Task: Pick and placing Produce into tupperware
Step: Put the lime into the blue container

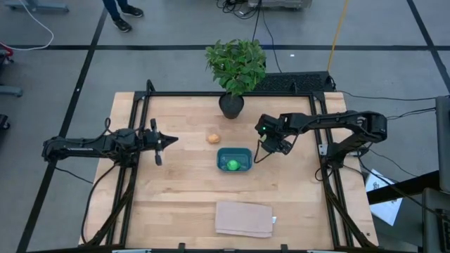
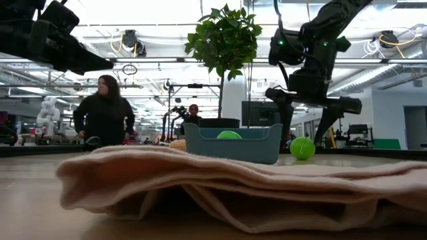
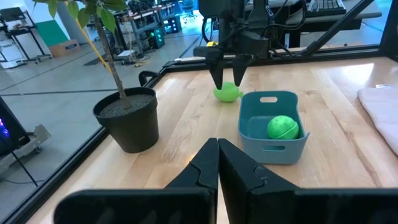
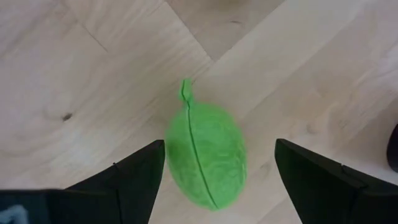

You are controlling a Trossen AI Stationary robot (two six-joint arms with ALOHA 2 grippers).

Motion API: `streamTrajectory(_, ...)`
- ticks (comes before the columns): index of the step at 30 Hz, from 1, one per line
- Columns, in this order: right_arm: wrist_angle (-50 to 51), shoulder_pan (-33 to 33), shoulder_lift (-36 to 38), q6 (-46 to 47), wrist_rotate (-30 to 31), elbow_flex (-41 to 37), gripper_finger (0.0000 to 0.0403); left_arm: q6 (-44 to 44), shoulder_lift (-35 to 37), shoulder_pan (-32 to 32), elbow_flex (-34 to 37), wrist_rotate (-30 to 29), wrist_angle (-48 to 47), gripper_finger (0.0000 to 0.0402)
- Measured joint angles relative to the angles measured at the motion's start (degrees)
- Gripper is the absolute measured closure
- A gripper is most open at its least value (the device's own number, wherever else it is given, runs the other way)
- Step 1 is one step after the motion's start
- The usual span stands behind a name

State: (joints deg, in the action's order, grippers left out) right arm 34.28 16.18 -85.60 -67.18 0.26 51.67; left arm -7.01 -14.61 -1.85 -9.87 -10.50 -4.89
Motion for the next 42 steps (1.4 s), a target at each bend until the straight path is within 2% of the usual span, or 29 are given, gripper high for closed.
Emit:
streamTrajectory(24, -8.83, 1.75, -0.5, -0.63, -0.36, -6.22, 0.0108, -0.24, 0.0, -0.01, 0.0, 0.0, -0.1, 0.0387)
streamTrajectory(28, -8.79, 1.73, -0.5, 0.78, -0.46, -6.31, 0.0129, -0.24, 0.0, 0.01, 0.0, 0.0, -0.1, 0.0387)
streamTrajectory(36, -8.63, 1.73, -0.48, 3.06, -0.48, -6.3, 0.0196, -0.22, 0.0, 0.01, 0.0, 0.0, -0.1, 0.0387)
streamTrajectory(42, -9.11, 1.73, -0.48, 4.77, -0.26, -6.14, 0.0188, 0.0, 0.02, 0.01, 0.0, 0.0, -0.1, 0.0387)
